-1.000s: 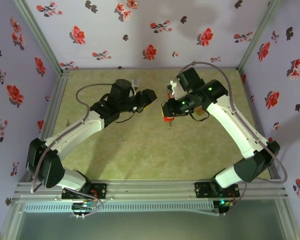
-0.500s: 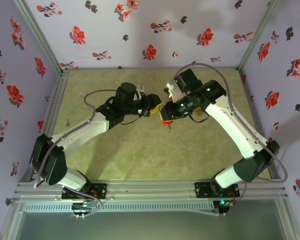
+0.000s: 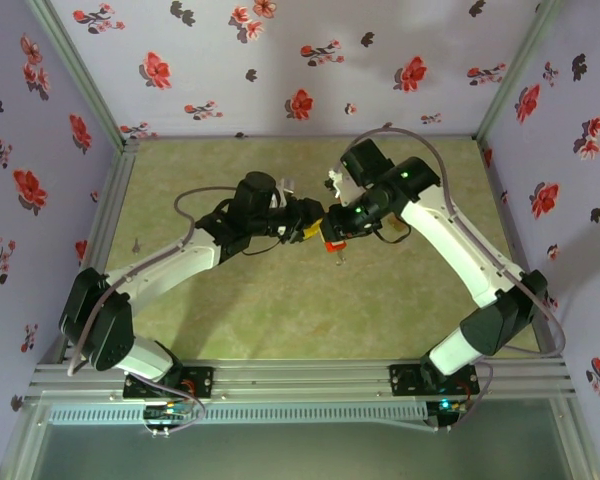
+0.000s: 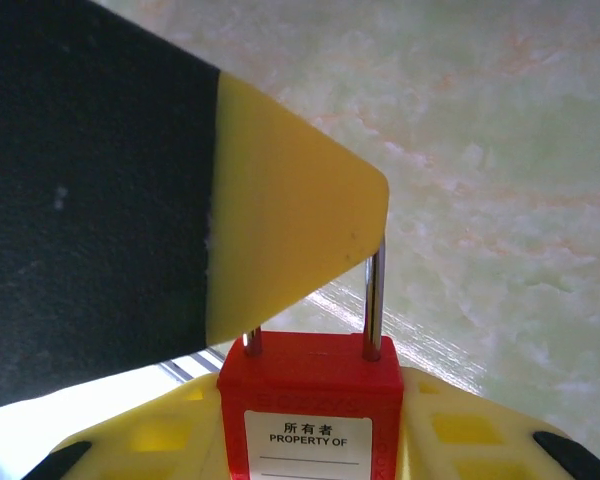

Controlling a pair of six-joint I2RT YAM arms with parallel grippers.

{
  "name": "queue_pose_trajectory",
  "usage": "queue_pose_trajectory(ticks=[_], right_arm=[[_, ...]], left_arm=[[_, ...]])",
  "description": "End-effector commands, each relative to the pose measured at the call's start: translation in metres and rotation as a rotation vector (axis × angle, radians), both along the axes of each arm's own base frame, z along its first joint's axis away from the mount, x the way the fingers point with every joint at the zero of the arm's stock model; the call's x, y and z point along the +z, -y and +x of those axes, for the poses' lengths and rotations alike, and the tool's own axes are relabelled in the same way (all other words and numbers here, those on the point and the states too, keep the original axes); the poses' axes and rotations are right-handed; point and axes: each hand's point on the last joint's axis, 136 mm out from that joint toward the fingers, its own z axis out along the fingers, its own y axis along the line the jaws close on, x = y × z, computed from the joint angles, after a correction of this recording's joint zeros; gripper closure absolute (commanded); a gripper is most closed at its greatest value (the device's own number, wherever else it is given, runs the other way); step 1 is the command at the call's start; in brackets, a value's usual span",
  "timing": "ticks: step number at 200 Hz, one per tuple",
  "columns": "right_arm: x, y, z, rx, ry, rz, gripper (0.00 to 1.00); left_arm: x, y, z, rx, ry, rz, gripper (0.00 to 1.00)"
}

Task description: Unlock with the key

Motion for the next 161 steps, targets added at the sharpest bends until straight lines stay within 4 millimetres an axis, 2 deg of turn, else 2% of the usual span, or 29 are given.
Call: queue_pose_trajectory(ticks=[1, 15, 53, 74, 123, 161], right_arm=[[0.007, -0.003, 0.004, 0.014, 0.035, 0.005, 1.0], [0.005, -0.004, 0.004, 0.017, 0.027, 0.004, 1.0], [0.003, -0.004, 0.004, 0.018, 0.025, 0.003, 1.0], [-0.001, -0.002, 0.001, 0.015, 0.01, -0.005, 1.0], [-0.009, 0.002, -0.014, 0.002, -0.036, 0.011, 1.0], [-0.013, 0.002, -0.017, -0.007, -0.051, 0.019, 1.0]], left_arm=[[0.011, 0.001, -0.011, -0.029, -0.002, -0.039, 0.71], [0.013, 0.002, -0.011, -0.032, 0.003, -0.042, 0.76], [0.013, 0.005, -0.011, -0.05, 0.005, -0.05, 1.0], [0.016, -0.003, -0.005, -0.036, 0.021, -0.049, 1.0], [0.024, -0.032, 0.024, 0.027, 0.085, -0.015, 1.0], [0.028, -0.033, 0.034, 0.034, 0.121, -0.022, 1.0]])
